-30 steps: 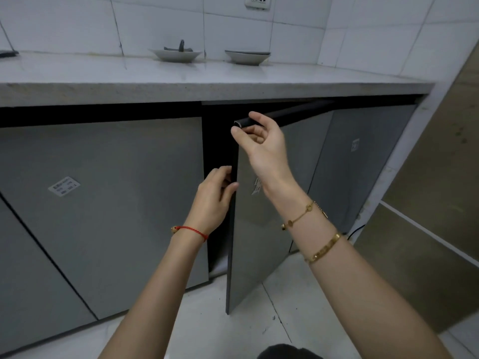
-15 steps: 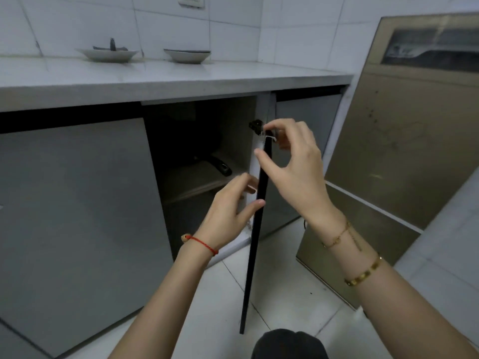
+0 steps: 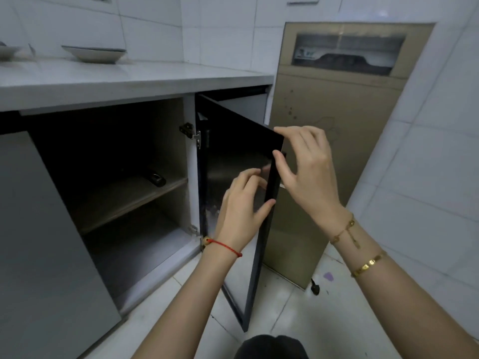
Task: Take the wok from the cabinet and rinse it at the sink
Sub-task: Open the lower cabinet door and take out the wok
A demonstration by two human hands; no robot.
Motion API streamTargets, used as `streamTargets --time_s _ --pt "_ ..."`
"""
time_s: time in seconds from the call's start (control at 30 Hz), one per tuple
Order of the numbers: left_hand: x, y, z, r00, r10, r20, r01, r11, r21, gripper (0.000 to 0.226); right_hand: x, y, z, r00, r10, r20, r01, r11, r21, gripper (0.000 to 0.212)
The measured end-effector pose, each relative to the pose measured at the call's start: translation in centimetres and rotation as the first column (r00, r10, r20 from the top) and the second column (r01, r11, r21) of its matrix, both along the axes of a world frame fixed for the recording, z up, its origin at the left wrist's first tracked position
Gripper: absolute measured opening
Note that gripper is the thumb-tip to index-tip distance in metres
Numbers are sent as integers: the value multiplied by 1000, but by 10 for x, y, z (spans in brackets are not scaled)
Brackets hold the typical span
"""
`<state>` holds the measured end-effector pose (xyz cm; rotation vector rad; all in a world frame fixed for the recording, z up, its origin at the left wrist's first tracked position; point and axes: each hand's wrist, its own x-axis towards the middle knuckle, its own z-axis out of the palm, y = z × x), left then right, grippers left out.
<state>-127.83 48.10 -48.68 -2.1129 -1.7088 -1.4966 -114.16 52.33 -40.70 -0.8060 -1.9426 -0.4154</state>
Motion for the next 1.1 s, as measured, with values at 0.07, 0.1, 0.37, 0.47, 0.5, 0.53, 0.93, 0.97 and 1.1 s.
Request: streamTargets --time_s 0.07,0.1,0.37,0.47,0.5,0.53,0.93,0.97,1.1 --pt "13 14 -2 999 -26 -29 26 1000 -2 37 12 14 -1 999 -41 -9 41 999 0 35" --pt "19 21 -3 998 -54 -32 54 998 -11 42 18 22 -2 998 -62 -9 62 998 -2 35" --pt "54 78 -19 987 -145 -74 135 983 -125 74 54 79 -2 985 -166 39 167 986 -21 43" --pt "61 100 -26 987 -100 -127 70 972 -224 77 61 97 -3 975 -211 72 216 974 -71 50" --pt "63 107 -27 986 -93 -137 56 966 -253 77 63 103 -4 969 -230 86 237 968 -82 52" --pt "64 113 -28 985 -90 -144 47 960 -276 77 64 107 -4 963 -250 100 259 962 -86 52" --pt "71 142 -29 975 -125 -182 43 917 -396 79 64 137 -11 916 -389 93 392 920 -9 50" --pt "70 142 -29 975 -133 -180 50 914 -404 79 65 138 -10 916 -391 94 393 920 -5 50" --pt "64 138 -28 971 -135 -198 44 913 -406 78 64 137 -11 916 -391 93 393 920 -4 51"
